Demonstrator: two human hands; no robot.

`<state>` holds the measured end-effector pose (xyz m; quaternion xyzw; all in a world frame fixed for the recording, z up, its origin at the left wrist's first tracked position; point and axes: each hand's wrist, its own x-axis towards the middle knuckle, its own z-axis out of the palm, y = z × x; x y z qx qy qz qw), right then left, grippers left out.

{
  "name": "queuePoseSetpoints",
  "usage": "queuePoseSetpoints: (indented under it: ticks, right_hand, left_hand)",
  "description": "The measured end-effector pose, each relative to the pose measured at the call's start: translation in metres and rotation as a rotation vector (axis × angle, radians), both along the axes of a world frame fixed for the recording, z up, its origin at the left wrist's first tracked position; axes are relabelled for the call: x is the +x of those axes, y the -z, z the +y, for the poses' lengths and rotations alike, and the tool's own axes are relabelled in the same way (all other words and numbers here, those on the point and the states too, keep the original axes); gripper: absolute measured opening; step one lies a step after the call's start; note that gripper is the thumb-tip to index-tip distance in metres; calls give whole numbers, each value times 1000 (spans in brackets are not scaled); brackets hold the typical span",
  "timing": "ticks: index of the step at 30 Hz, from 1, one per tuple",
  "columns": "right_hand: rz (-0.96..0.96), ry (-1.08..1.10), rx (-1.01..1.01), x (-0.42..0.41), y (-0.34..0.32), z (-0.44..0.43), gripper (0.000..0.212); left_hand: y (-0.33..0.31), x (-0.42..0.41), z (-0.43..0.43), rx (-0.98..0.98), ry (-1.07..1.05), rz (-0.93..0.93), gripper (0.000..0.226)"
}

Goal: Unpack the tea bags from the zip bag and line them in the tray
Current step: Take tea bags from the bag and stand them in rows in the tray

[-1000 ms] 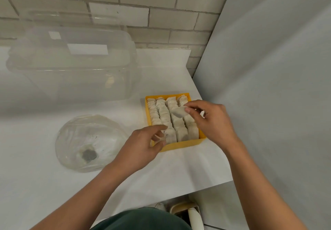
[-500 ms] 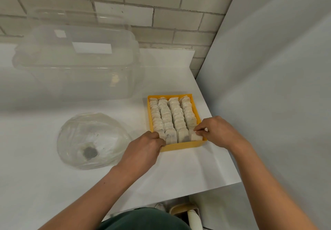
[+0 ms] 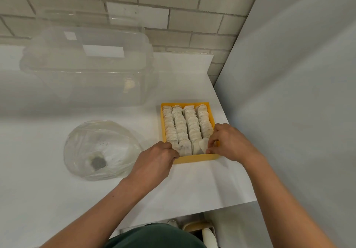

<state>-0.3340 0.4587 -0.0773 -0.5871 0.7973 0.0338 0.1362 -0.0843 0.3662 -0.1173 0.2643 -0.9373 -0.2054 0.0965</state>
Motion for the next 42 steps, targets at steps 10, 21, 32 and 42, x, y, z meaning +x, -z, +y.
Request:
queuePoseSetpoints:
  ticks: [10,21,32,42]
  right_hand:
    - [159,39,76,2,5,-6,28]
    - [81,177,28,12,-11,2,31]
    - [-539,-1,-566,163,-14,-37,9]
    - [-294,-234,-55,246,40,-98,27]
  left_hand:
    - [-2,0,-1,27,10,-14,25]
    - [-12,11,-4,75,76,23,27]
    - [-11,147,-52,-122,-570,344,17]
    - [31,191,-77,57,-594,-113,57]
